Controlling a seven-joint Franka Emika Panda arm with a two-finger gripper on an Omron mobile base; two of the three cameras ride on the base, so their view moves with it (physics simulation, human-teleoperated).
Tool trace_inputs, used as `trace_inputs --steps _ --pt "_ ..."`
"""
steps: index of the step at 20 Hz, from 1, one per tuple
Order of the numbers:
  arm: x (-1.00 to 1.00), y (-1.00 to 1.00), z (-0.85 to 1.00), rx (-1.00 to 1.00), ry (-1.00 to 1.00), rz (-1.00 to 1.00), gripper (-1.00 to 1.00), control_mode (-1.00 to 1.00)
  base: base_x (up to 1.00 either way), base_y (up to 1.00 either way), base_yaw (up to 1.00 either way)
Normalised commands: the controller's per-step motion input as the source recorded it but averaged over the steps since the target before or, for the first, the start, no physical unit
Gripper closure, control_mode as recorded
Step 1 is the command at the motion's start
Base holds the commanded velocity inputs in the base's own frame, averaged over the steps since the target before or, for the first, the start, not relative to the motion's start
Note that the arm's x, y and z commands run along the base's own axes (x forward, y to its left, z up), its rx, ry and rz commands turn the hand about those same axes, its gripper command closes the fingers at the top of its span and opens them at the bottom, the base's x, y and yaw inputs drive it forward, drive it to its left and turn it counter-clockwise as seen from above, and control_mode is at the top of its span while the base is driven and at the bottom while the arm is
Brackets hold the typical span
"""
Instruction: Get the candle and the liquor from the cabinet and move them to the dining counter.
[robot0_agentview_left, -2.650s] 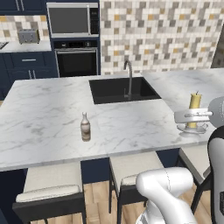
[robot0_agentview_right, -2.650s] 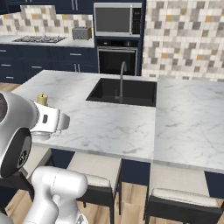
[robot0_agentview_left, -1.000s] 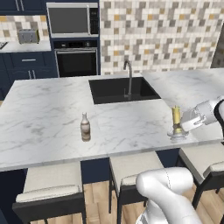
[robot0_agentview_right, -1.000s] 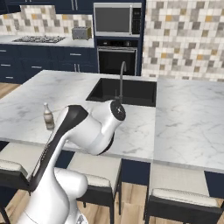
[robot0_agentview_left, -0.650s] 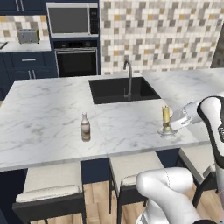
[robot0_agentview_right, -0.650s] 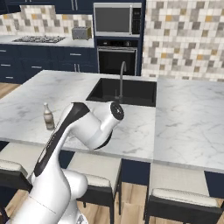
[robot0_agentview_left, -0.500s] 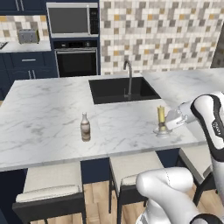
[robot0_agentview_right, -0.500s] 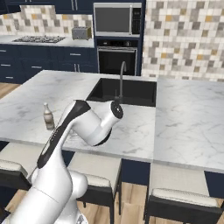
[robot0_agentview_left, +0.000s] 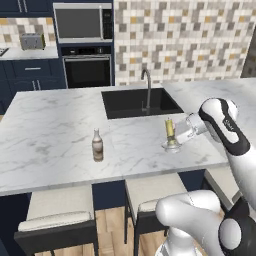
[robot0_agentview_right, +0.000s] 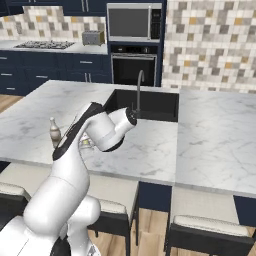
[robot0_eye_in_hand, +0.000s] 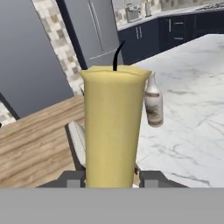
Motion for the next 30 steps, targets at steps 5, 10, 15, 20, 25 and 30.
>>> trace_inputs --steps 5,10,15,20,25,30 --pt "0.31 0.36 -0.17 0.0 -0.02 0.01 1.0 -1.0 0.0 0.0 0.0" --pt "0.2 0.29 -0.25 0.02 -0.04 0.0 1.0 -1.0 0.0 0.0 0.0" --pt "0.14 0.27 -0.3 0.11 -0.02 0.01 1.0 -1.0 0.0 0.0 0.0" --pt "0.04 0.25 -0.28 0.12 -0.08 0.06 1.0 -1.0 0.0 0.0 0.0" --pt "0.14 0.27 -0.18 0.02 -0.16 0.1 1.0 -1.0 0.0 0.0 0.0" --pt "0.14 0.19 -0.11 0.0 -0.14 0.11 1.0 -1.0 0.0 0.0 0.0"
